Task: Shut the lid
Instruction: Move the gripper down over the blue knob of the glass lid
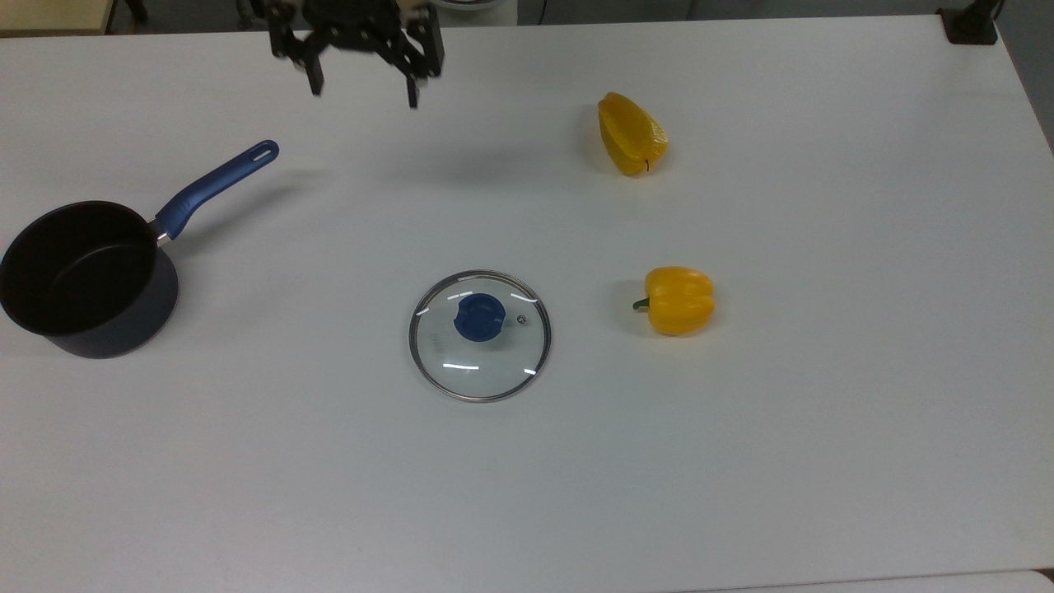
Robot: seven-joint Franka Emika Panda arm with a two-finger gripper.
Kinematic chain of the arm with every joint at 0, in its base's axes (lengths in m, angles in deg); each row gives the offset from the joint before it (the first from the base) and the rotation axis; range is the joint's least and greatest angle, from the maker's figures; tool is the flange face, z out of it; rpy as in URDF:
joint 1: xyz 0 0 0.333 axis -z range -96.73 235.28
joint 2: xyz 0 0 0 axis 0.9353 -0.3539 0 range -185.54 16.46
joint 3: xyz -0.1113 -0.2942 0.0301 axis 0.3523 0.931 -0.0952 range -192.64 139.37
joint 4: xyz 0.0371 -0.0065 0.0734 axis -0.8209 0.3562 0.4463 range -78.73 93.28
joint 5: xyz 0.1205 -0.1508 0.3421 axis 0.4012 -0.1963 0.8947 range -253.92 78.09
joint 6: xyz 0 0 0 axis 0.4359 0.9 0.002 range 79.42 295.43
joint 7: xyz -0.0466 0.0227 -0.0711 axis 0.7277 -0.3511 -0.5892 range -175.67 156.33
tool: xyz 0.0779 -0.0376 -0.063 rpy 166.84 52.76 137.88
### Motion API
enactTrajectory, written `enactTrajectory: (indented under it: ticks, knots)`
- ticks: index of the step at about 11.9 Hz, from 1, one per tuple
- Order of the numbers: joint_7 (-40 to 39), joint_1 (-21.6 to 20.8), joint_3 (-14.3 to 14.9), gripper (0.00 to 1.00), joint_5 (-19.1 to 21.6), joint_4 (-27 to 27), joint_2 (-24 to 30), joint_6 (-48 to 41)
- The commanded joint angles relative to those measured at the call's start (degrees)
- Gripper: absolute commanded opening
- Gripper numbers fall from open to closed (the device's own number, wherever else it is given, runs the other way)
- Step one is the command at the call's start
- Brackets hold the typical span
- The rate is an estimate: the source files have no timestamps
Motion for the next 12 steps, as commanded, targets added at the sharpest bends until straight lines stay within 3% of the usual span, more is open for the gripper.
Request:
enactTrajectory:
  ticks: [1,4,7,12]
  knots:
    - [1.66,-1.96,0.35,1.0,1.62,0.24,-4.86,8.39]
    - [2.18,-4.67,0.25,1.0,2.5,0.15,-10.57,16.13]
    - [8.24,-6.26,0.25,1.0,2.33,0.24,-14.97,24.04]
    - [8.51,-7.23,0.26,1.0,1.62,0.24,-19.9,31.0]
